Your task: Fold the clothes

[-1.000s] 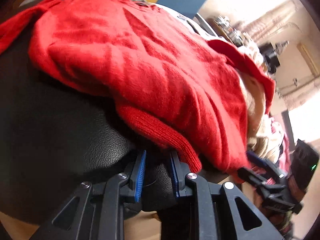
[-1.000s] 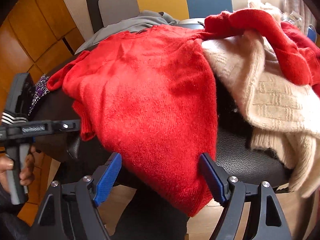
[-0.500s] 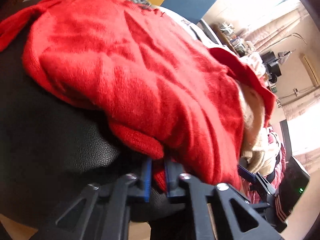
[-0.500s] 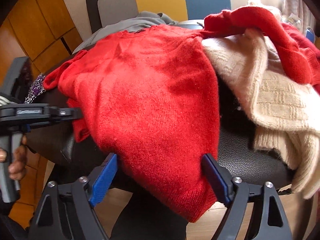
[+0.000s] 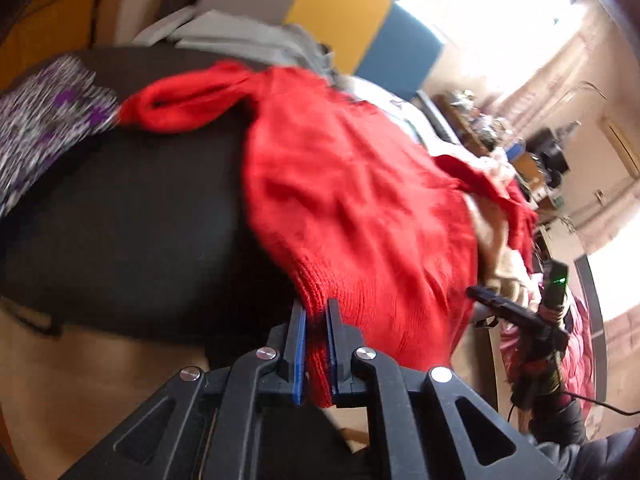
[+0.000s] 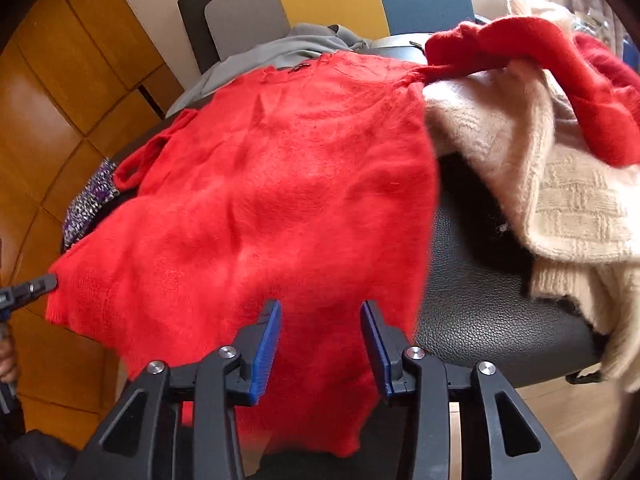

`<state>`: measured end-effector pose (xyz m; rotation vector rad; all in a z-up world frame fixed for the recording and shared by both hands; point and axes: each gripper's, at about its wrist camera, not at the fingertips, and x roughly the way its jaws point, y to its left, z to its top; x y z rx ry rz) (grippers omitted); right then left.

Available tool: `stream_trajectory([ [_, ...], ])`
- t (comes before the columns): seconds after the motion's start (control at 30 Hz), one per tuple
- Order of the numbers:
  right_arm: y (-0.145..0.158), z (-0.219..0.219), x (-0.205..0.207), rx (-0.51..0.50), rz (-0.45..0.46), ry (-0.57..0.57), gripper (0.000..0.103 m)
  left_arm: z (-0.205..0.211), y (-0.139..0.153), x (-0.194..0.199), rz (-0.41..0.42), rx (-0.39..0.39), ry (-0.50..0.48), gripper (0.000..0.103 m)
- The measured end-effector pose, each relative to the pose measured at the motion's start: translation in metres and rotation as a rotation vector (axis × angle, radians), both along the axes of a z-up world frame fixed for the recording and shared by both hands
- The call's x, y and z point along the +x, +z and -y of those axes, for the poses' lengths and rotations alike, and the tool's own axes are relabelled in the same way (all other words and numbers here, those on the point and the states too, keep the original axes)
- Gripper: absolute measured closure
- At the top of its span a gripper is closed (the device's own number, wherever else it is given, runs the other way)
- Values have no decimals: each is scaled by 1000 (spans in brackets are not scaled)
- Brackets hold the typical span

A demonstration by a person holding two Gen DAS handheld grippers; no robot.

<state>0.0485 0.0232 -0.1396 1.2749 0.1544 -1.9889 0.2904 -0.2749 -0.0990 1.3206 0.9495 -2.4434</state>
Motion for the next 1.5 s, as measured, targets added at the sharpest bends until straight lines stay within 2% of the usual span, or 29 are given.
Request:
stream_trajectory([
  [0.17, 9, 10, 4, 15, -43, 35, 51, 1, -39, 8, 152, 3, 43, 94],
  [0.23, 11, 22, 5, 22, -67, 64, 49, 5, -46, 17, 159, 7, 71, 92],
  [0.3, 10, 36, 5, 48, -104, 95, 49, 11, -55, 36, 176, -14, 141, 86],
  [0.4, 8, 49, 7, 9, -93, 110, 49, 20, -84, 80, 314, -102, 260, 86],
  [0.5, 7, 59, 11, -47, -71, 128, 49, 32, -110, 155, 479, -195, 438, 86],
  [0.63, 10, 77, 13, -44, -83, 158, 49, 46, -129, 270, 573, -110, 741, 86],
  [0.7, 16, 86, 13, -55, -108, 163, 49, 49, -129, 315, 569, -51, 915, 86],
  [0.83, 26, 102, 4, -59, -201, 148, 48, 67, -114, 329, 548, -72, 1107, 87],
  [0.87, 25, 107, -1, -29, -220, 131, 45, 74, -107, 319, 551, -92, 1127, 87],
  [0.9, 23, 113, -7, 0, -237, 113, 44, 78, -96, 301, 518, -125, 1111, 87],
  [0.93, 18, 116, -16, 28, -241, 91, 43, 82, -83, 281, 480, -159, 1090, 86],
  [0.97, 13, 120, -28, 47, -233, 66, 43, 84, -68, 247, 439, -225, 1032, 85],
  [1.0, 8, 124, -40, 65, -225, 41, 43, 87, -52, 204, 389, -288, 941, 84],
  [1.03, 3, 127, -53, 71, -217, 24, 43, 87, -42, 169, 338, -307, 859, 83],
  [1.1, -8, 134, -79, 82, -202, -8, 43, 87, -19, 78, 195, -316, 657, 82],
  [1.13, -11, 135, -89, 86, -203, -12, 43, 86, -13, 50, 151, -319, 589, 81],
  [1.2, -19, 141, -108, 90, -225, -5, 43, 78, -1, -30, 46, -325, 415, 81],
  [1.23, -22, 145, -113, 91, -240, 0, 42, 72, 1, -63, 21, -333, 354, 81],
  [1.33, -29, 159, -128, 95, -270, 21, 28, 55, -4, -158, -20, -306, 186, 81],
  [1.4, -30, 170, -136, 112, -278, 28, 22, 44, -21, -207, 10, -337, 99, 81],
  [1.5, -32, 180, -146, 123, -278, 29, 15, 37, -54, -231, 69, -346, 55, 80],
])
